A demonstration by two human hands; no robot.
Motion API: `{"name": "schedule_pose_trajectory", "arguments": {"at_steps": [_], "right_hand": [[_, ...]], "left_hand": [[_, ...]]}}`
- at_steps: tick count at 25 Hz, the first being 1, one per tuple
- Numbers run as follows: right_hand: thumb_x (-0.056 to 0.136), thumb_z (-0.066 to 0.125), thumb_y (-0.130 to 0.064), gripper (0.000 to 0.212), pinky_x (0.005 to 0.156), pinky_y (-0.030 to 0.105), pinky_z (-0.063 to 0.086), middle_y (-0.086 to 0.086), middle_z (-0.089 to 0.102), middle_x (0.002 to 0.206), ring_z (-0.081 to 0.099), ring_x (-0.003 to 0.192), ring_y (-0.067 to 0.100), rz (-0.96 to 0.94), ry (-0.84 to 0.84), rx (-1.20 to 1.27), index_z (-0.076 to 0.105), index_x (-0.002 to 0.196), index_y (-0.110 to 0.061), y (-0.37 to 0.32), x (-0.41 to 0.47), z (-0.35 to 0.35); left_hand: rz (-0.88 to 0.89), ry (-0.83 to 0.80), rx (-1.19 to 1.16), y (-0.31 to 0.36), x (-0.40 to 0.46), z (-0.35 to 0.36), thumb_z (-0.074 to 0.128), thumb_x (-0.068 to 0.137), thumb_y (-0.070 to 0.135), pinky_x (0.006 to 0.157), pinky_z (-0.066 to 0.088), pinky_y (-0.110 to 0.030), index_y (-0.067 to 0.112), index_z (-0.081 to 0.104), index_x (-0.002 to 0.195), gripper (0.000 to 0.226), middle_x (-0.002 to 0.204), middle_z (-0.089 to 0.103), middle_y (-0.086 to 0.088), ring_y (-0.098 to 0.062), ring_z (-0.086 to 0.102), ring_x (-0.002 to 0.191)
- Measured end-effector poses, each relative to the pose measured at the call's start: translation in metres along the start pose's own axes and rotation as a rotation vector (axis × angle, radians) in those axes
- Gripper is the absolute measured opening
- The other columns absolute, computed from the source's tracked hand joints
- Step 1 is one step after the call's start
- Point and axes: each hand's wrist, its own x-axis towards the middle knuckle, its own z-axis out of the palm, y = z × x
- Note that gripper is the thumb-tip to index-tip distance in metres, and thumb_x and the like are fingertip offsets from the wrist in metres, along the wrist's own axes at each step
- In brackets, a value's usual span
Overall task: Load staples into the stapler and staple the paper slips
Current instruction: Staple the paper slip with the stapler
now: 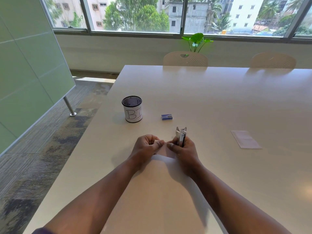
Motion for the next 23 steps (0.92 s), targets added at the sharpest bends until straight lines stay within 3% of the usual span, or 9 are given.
{"name": "schedule_pose_trajectory", "arguments": {"at_steps": [3, 8, 12, 16, 20, 23], "right_hand": [[0.082, 0.074, 0.002, 0.024, 0.06, 0.03, 0.054, 0.011, 0.062, 0.076, 0.061, 0.069, 0.022, 0.01, 0.026, 0.02, 0.059, 0.079, -0.015, 0.0004, -0.0003, 0.0003], [0.085, 0.071, 0.005, 0.025, 0.064, 0.032, 0.053, 0.011, 0.065, 0.078, 0.063, 0.074, 0.021, 0.022, 0.033, 0.036, 0.057, 0.08, -0.016, 0.0011, 0.0012, 0.002], [0.089, 0.065, 0.009, 0.024, 0.06, 0.027, 0.051, 0.005, 0.066, 0.074, 0.069, 0.076, 0.015, 0.007, 0.046, 0.024, 0.057, 0.085, -0.013, 0.001, 0.0026, 0.0026], [0.091, 0.066, 0.004, 0.021, 0.064, 0.036, 0.049, 0.002, 0.058, 0.072, 0.067, 0.078, 0.019, 0.003, 0.046, 0.01, 0.059, 0.086, -0.015, 0.0006, 0.0022, 0.0016], [0.086, 0.074, -0.002, 0.022, 0.054, 0.029, 0.049, 0.003, 0.052, 0.068, 0.052, 0.06, 0.017, -0.021, 0.053, 0.004, 0.059, 0.08, -0.016, -0.0007, -0.0003, 0.0011], [0.086, 0.076, -0.004, 0.02, 0.053, 0.028, 0.049, 0.002, 0.054, 0.067, 0.052, 0.059, 0.015, -0.021, 0.127, -0.012, 0.059, 0.082, -0.015, -0.0001, -0.0003, 0.0003]], "left_hand": [[-0.016, 0.037, -0.044, 0.0021, -0.0007, -0.0012, 0.079, 0.087, 0.021, 0.051, 0.048, -0.027, 0.018, 0.065, 0.066, 0.025, 0.063, 0.061, -0.006, -0.018, 0.057, 0.055], [-0.086, 0.066, -0.175, 0.0058, 0.0013, -0.0056, 0.069, 0.095, 0.026, 0.052, 0.05, -0.025, 0.015, 0.069, 0.068, 0.03, 0.065, 0.061, -0.007, -0.015, 0.058, 0.056], [-0.09, 0.107, -0.196, 0.0035, 0.0018, -0.0058, 0.063, 0.099, 0.027, 0.058, 0.052, -0.029, 0.015, 0.07, 0.073, 0.03, 0.067, 0.064, -0.005, -0.014, 0.06, 0.06], [-0.084, 0.11, -0.199, 0.0021, 0.0009, -0.0067, 0.063, 0.099, 0.029, 0.061, 0.058, -0.03, 0.013, 0.071, 0.08, 0.027, 0.073, 0.068, -0.009, -0.017, 0.066, 0.065], [-0.043, 0.135, -0.213, 0.0037, -0.0032, -0.007, 0.068, 0.095, 0.03, 0.072, 0.059, -0.038, 0.01, 0.07, 0.081, 0.025, 0.077, 0.067, -0.012, -0.023, 0.066, 0.073], [-0.005, 0.101, -0.218, 0.0048, -0.0079, -0.0101, 0.077, 0.085, 0.031, 0.076, 0.058, -0.041, 0.01, 0.068, 0.079, 0.024, 0.08, 0.064, -0.016, -0.025, 0.064, 0.077]]}}
